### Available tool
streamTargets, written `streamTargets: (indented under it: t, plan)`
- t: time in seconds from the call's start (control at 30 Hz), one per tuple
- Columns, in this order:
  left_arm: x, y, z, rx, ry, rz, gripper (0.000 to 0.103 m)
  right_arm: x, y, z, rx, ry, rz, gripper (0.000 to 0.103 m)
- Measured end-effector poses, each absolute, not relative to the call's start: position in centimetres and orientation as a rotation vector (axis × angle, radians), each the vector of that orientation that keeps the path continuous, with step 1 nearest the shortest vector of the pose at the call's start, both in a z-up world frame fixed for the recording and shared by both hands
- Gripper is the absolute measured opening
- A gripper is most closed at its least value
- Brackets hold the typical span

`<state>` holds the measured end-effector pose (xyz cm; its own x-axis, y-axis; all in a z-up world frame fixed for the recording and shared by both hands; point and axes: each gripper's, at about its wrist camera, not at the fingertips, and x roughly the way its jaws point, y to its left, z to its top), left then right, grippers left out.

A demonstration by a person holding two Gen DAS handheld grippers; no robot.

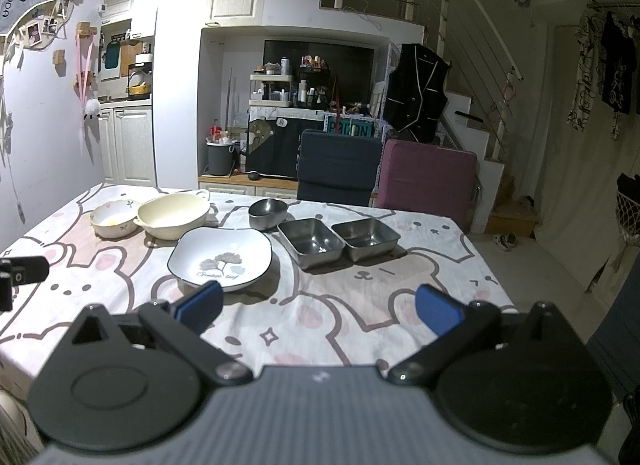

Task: Organize plates and bowls

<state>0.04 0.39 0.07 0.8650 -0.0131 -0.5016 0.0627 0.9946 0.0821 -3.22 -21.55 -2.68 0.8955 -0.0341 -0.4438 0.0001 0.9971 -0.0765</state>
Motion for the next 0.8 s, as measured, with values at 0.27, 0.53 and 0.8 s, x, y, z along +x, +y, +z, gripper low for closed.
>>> streamTargets:
  t: [0.27,0.53,0.8]
  plan:
    - [0.0,0.4,0.1,0.096,0.524,-0.039,0.103,-3.2,-21.6,-2.7,-0.075,0.461,-0.018,0.103]
    - [0.1,0.3,0.1,0.095,0.527,-0.045,0.103,-3.1,-21.7,-2.9,-0.074,0.463,-0.024,0.103]
    - [1.6,-0.2,0.0,0.087,0.549,-0.063,0.103,-2.3,-21.6,-3.0,-0.075,0.49,-0.02,0.103]
